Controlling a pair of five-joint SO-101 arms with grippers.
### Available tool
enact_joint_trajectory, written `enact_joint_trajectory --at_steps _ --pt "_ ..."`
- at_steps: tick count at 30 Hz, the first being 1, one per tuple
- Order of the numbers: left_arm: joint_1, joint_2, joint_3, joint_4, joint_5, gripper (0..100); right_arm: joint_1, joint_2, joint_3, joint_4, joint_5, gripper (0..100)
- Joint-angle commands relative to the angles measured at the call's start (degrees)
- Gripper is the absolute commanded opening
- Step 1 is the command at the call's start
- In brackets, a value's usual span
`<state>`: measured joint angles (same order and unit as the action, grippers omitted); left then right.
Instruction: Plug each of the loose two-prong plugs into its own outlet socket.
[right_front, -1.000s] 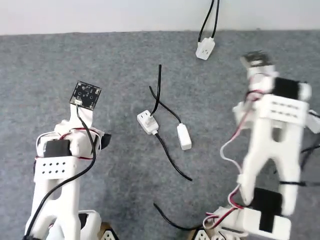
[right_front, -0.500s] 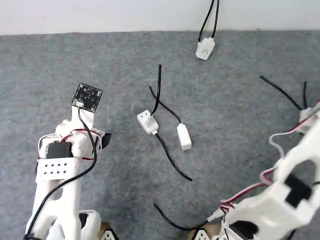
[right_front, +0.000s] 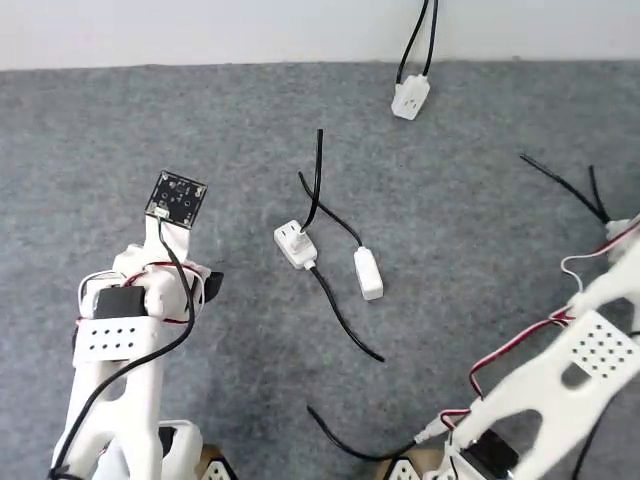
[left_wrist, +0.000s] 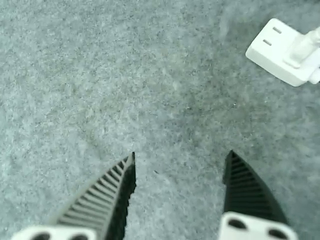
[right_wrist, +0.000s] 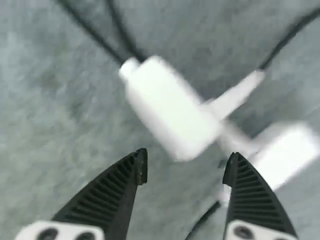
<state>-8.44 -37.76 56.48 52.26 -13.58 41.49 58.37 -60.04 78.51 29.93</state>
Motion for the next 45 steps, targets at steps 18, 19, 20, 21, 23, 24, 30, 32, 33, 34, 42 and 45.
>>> enact_joint_trajectory --at_steps 18,19,20,21,23,24,30,32,33,34,42,45 --pt "0.4 0.0 -0.4 -1.9 -0.4 27 -3.7 21.9 -23.2 -2.6 5.3 25.6" --pt "0.4 0.0 -0.4 -1.9 -0.4 27 -3.8 22.5 -23.2 -1.3 5.3 25.5" --pt "0.4 0.0 -0.4 -1.9 -0.4 27 -4.1 22.7 -23.2 0.6 5.2 25.5" --pt "0.4 0.0 -0.4 -2.0 -0.4 27 -4.9 22.8 -23.2 2.8 4.7 25.5" --pt "0.4 0.0 0.2 -3.3 -0.4 27 -6.5 22.8 -23.3 7.3 2.3 25.5" --pt "0.4 0.0 0.7 -4.2 -0.4 27 -7.7 22.7 -23.3 9.5 1.1 25.5" --pt "0.4 0.0 1.5 -5.6 -0.3 27 -17.8 22.7 -23.4 20.9 -2.0 25.2" --pt "0.4 0.0 1.5 -5.7 -0.3 27 -21.4 22.7 -23.4 23.3 -1.5 25.2" --pt "0.4 0.0 1.6 -5.7 -0.3 27 -22.0 22.7 -24.2 23.3 -1.0 25.2" --pt "0.4 0.0 1.8 -5.9 -0.3 27 -21.9 22.6 -25.6 23.3 -0.9 25.1" --pt "2.5 0.0 2.3 -5.7 -0.3 27 -27.4 19.9 -31.2 24.7 -1.9 25.5" --pt "2.5 0.0 2.5 -5.8 -0.3 27 -28.5 18.4 -31.6 24.7 -2.2 25.5"
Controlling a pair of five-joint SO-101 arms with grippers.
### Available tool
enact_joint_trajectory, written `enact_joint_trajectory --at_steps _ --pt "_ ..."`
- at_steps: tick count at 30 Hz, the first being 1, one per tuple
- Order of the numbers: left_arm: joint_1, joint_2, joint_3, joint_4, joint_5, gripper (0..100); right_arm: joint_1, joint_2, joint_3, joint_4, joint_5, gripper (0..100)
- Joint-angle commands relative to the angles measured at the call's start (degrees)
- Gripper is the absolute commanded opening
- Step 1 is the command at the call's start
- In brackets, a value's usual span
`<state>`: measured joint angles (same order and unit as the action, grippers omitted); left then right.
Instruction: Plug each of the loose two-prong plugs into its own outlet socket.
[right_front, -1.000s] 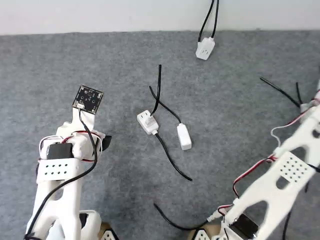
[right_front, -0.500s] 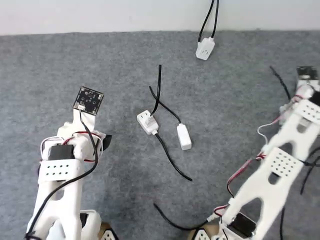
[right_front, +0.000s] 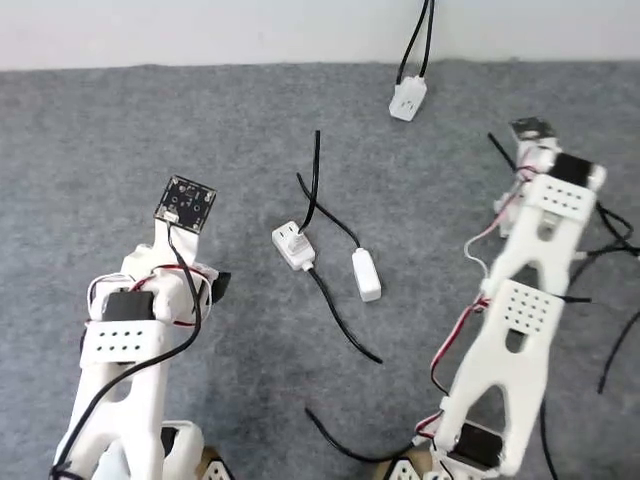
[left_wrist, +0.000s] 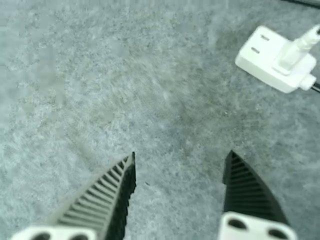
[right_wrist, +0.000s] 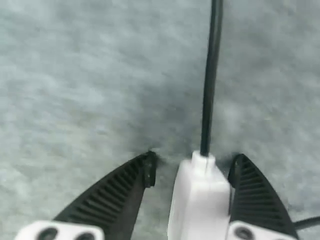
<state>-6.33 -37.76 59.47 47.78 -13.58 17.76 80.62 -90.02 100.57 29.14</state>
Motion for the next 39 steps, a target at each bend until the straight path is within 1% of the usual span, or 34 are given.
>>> enact_joint_trajectory --at_steps 1,5,11,13,17,19,21,23,26,29,32,39 --pt "0.4 0.0 -0.5 -1.3 -0.3 27 -4.6 -4.9 -1.7 2.6 -1.4 25.6" --pt "0.4 0.0 -0.4 -1.4 -0.3 27 -0.7 -13.0 -1.7 2.6 -1.4 25.6" --pt "0.4 0.0 -0.5 -1.4 -0.3 27 9.7 -27.6 -1.1 2.5 -1.0 25.6" --pt "0.4 0.0 -0.6 -1.4 -0.4 27 13.2 -30.2 -0.1 2.5 0.6 25.6" --pt "0.5 0.0 -0.6 -1.4 -0.4 27 19.2 -31.6 10.9 2.5 4.0 25.6" --pt "0.5 0.0 -0.6 -1.4 -0.4 27 21.1 -31.6 17.4 2.4 7.2 25.6" --pt "0.5 0.0 -0.6 -1.4 -0.4 27 21.9 -31.5 23.1 2.2 10.6 25.6" --pt "0.5 0.0 -0.5 -1.4 -0.4 27 21.8 -31.5 28.0 1.2 12.3 25.6" --pt "0.5 0.0 -0.3 -1.4 -0.4 27 20.4 -31.5 33.1 -1.6 11.7 25.6" --pt "0.4 0.0 -0.3 -1.4 -0.4 27 18.8 -31.5 36.0 -2.2 10.5 25.6" --pt "0.1 0.0 -0.5 -1.4 -0.3 27 17.5 -31.5 37.6 -2.2 9.2 25.6" --pt "0.4 -0.1 -0.4 -1.4 -0.3 27 15.8 -30.8 38.9 -2.8 9.3 25.6"
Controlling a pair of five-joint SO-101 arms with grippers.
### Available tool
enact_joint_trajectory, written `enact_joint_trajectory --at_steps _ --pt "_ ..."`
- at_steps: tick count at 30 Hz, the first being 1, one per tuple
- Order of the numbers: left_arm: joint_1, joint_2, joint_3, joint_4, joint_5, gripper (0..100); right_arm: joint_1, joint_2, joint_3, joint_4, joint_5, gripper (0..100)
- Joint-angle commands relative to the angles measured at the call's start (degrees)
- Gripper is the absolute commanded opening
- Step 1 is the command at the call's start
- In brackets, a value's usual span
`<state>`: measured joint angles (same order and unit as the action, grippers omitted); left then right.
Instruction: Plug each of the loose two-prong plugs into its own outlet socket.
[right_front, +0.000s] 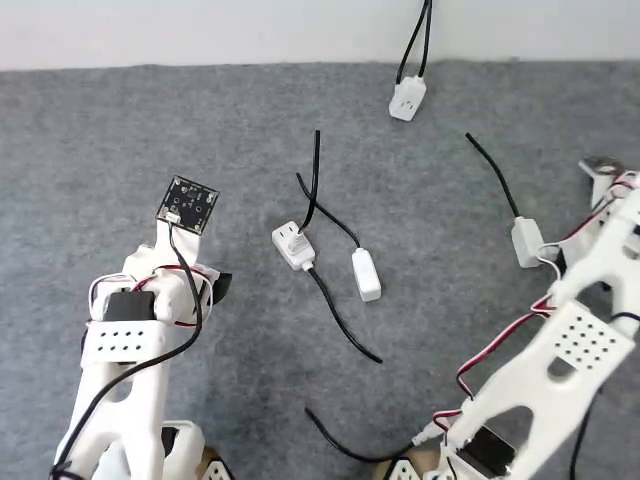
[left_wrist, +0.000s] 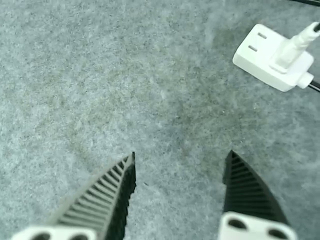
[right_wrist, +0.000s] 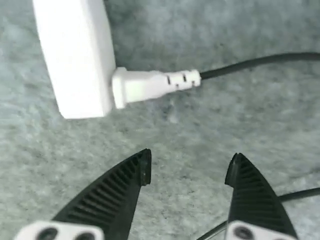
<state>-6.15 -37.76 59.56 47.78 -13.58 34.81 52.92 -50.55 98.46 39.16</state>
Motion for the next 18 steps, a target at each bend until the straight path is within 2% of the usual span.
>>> enact_joint_trajectory --at_steps 1,5,13,18 --pt "0.3 -0.3 -0.5 -1.4 -0.3 27 -1.5 -2.8 -0.6 -0.7 -0.7 25.6" --pt "0.3 -0.4 -0.7 -1.4 -0.4 27 -4.3 -2.2 -0.7 -0.6 -0.9 25.6" --pt "2.9 0.0 -2.3 -1.0 -0.2 27 -11.6 -0.9 -0.5 -0.7 -8.3 25.6" --pt "5.5 0.0 -2.5 3.5 -0.2 27 -14.4 0.9 -0.7 0.0 -11.3 25.6"
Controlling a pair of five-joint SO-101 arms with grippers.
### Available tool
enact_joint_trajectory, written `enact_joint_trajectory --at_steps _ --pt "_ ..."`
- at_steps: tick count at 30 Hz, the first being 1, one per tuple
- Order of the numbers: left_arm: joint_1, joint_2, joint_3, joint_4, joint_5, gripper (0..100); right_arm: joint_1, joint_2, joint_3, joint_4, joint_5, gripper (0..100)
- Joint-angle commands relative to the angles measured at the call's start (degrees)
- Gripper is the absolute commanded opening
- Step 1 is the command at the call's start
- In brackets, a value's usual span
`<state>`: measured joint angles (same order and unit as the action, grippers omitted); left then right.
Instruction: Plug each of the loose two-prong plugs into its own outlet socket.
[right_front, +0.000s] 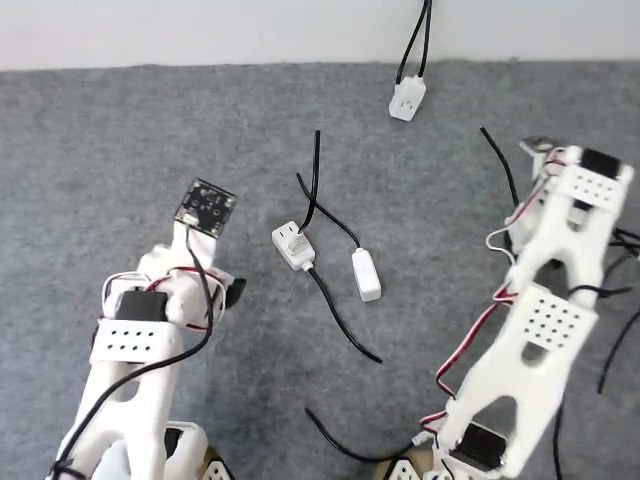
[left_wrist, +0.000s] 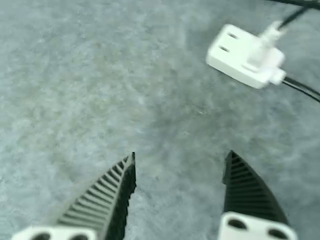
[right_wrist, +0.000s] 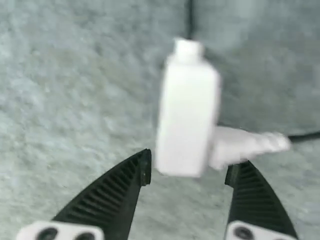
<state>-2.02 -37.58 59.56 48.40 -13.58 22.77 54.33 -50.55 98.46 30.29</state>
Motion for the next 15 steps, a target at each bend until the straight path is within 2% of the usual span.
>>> enact_joint_trajectory --at_steps 1,10,15 --pt "1.2 -0.2 -2.7 3.7 -0.2 27 -2.7 -0.5 -0.7 0.3 -2.7 25.6" --pt "-0.8 -0.2 -4.1 5.6 -0.3 27 -6.7 -5.1 -0.4 4.5 -8.2 25.6" --pt "-1.1 -0.2 -3.4 5.4 -0.2 27 -14.9 -5.9 0.4 4.6 -9.7 25.6"
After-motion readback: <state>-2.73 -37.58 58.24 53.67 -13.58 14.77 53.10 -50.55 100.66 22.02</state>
